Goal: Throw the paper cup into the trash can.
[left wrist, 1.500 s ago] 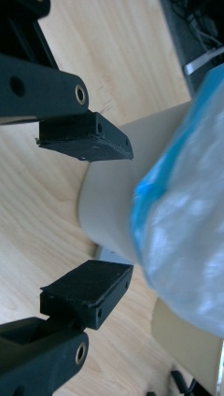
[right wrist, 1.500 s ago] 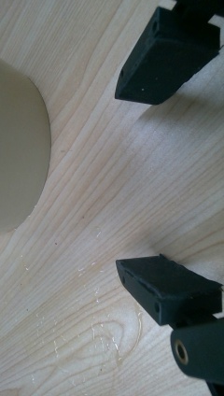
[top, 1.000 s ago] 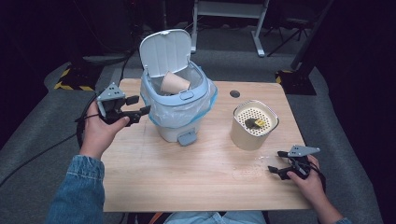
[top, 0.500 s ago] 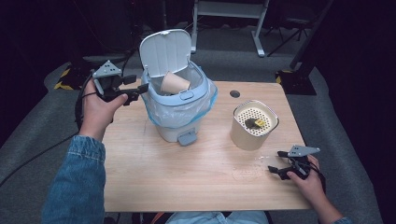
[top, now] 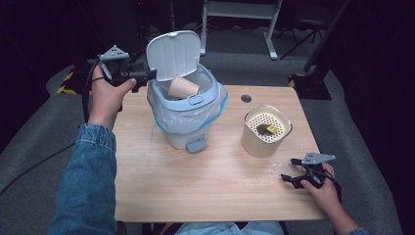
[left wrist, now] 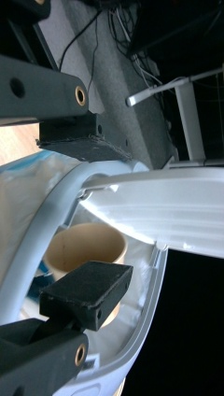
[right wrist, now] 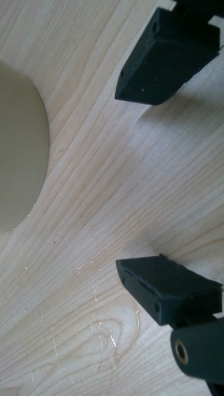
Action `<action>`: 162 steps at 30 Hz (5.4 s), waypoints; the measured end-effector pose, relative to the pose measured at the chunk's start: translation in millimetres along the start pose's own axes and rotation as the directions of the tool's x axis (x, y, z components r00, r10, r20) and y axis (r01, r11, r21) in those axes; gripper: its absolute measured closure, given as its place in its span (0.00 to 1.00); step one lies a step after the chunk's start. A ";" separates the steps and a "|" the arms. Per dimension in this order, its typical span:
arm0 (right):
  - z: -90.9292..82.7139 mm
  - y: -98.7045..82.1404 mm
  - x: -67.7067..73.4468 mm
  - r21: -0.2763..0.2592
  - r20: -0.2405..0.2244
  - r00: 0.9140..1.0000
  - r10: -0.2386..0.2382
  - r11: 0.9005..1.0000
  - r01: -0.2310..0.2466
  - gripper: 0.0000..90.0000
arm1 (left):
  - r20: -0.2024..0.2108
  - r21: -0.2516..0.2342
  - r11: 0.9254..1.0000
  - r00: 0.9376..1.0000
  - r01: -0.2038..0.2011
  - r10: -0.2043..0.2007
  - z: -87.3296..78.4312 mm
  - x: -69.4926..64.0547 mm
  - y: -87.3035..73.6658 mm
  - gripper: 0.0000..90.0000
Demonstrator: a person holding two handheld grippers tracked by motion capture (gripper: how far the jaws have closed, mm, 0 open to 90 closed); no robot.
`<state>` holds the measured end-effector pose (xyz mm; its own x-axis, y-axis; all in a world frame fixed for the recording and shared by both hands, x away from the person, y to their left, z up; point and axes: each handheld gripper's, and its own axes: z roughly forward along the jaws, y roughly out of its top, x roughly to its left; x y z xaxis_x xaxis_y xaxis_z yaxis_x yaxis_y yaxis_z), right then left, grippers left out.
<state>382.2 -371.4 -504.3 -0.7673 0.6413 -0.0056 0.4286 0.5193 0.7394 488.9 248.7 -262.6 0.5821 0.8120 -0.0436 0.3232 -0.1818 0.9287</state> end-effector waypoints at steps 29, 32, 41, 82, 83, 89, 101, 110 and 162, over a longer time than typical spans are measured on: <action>0.0 0.0 0.0 0.000 0.000 1.000 0.000 1.000 0.000 0.17 | 0.151 -0.075 0.994 0.985 -0.075 0.086 -4.4 -22.3 24.1 0.46; 0.0 0.0 -0.1 0.000 0.000 1.000 -0.001 1.000 0.001 0.17 | 0.189 -0.077 0.994 0.978 -0.080 0.094 -5.3 -31.1 23.4 0.47; 0.0 0.0 0.0 0.000 0.000 1.000 0.000 1.000 0.000 0.17 | 0.306 -0.014 0.992 0.944 -0.128 0.126 7.5 -65.8 14.7 0.50; -0.6 -0.4 1.8 -0.001 0.013 1.000 0.009 1.000 -0.009 0.18 | 0.220 0.105 0.983 0.967 -0.152 0.126 47.4 -86.3 0.2 1.00; -0.6 -0.4 1.8 -0.001 0.014 1.000 0.009 1.000 -0.009 0.18 | 0.221 0.102 0.984 0.967 -0.149 0.124 47.3 -86.0 -0.5 1.00; -0.6 -0.4 1.7 -0.001 0.012 1.000 0.009 1.000 -0.009 0.18 | 0.298 0.095 0.983 0.947 -0.156 0.121 54.0 -94.5 -3.9 1.00; -0.6 -0.4 1.5 0.000 0.011 1.000 0.010 1.000 -0.010 0.18 | 0.249 0.030 0.976 0.947 -0.215 0.201 26.0 -107.0 -2.6 0.48; -0.7 -0.4 1.3 0.001 0.007 1.000 0.010 1.000 -0.010 0.18 | 0.269 0.041 0.973 0.941 -0.225 0.207 -14.6 -123.3 -15.8 0.44; -0.7 -0.4 1.1 0.001 0.007 1.000 0.010 1.000 -0.010 0.18 | 0.158 0.289 0.954 0.987 -0.076 0.031 -42.2 -86.6 -229.9 0.43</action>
<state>380.9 -371.3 -504.2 -0.7598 0.6501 -0.0031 0.4362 0.5134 0.7390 332.7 243.6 -456.7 0.7026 0.7079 -0.0724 0.4794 -0.3957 0.7834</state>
